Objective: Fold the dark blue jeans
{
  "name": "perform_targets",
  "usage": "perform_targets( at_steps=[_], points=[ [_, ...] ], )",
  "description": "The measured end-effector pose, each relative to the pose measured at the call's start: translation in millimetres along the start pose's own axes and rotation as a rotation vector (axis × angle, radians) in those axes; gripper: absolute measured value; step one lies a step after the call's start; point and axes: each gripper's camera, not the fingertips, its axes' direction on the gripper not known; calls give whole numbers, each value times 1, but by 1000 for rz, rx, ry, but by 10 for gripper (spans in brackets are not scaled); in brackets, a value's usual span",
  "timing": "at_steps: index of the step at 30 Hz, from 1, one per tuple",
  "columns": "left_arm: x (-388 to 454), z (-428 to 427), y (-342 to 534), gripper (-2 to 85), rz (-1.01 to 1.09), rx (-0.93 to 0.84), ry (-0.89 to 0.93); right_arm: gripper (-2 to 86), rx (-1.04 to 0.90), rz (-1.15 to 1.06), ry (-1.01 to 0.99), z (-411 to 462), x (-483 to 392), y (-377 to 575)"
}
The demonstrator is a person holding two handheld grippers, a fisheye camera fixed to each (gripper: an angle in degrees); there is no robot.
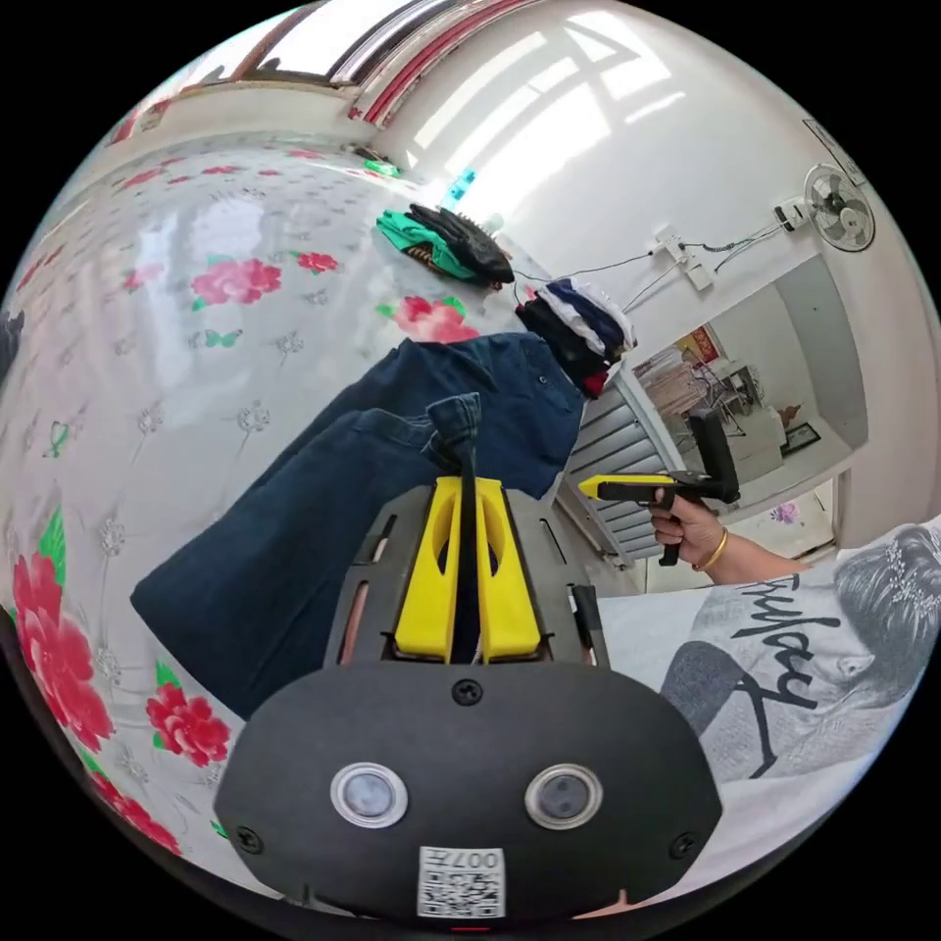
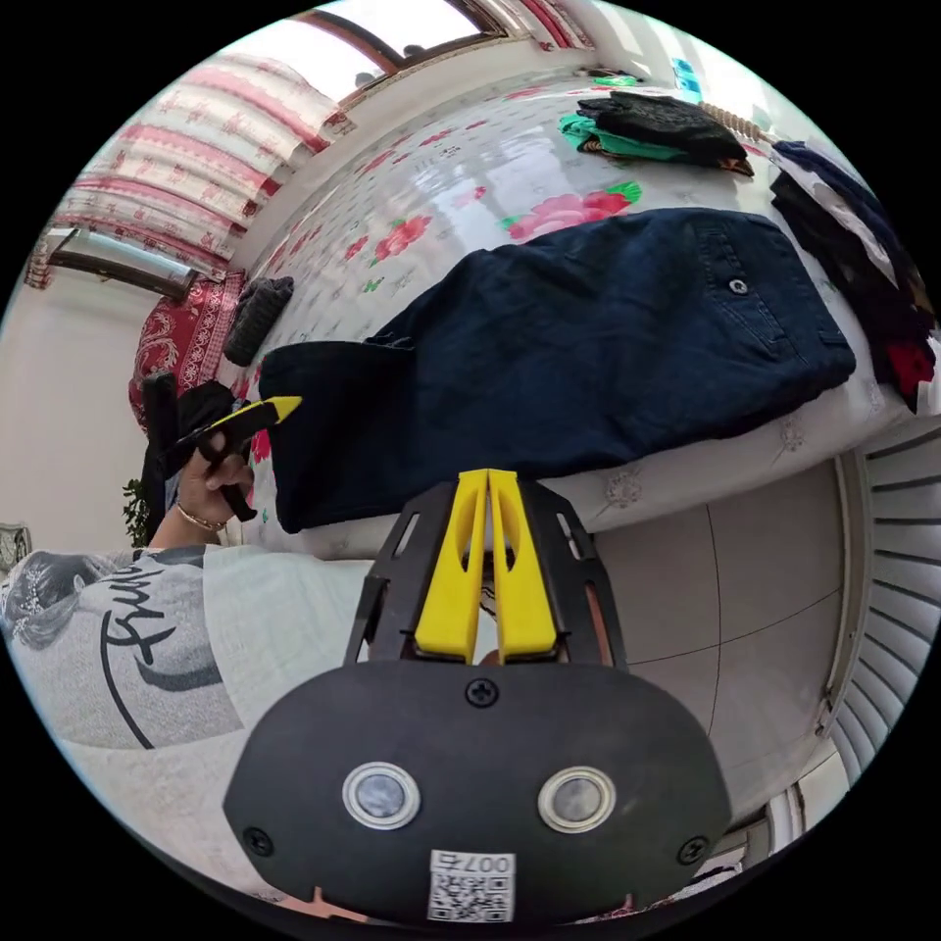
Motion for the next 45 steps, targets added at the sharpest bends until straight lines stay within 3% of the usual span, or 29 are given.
perform_targets(
  at_steps=[5, 7, 9, 11, 14, 17, 24, 32, 35, 38, 45],
  points=[
    [58, 36, -37, 2, 222, 12, -42, 0, 64, 89, -87, -22, 44, -3],
    [71, 78, -47, 11, 259, -70, 4, 3, 88, 111, -103, -31, 65, -7],
    [68, 149, -54, 52, 225, -299, 31, 9, 107, 155, -109, -37, 86, -9],
    [66, 175, -53, 68, 204, -396, 41, 18, 145, 213, -123, -46, 109, -10],
    [70, 161, -52, 73, 237, -350, 1, 39, 268, 322, -140, -70, 154, -4],
    [55, 132, -45, 53, 148, -294, -129, 64, 368, 448, -169, -85, 205, 2],
    [-6, 80, 12, -5, -368, -80, -208, 113, 439, 618, -289, -74, 284, -6],
    [-13, 68, 58, -10, -547, 4, -312, 93, 359, 600, -242, -55, 277, -39],
    [-14, 59, 70, -10, -588, 76, -339, 66, 367, 505, -219, -68, 257, -52],
    [-17, 48, 82, -10, -618, 116, -374, 44, 396, 246, -241, -94, 203, -82],
    [-35, 24, 108, -10, -720, 218, -341, 21, 283, -701, -73, -107, -56, -124]
  ],
)
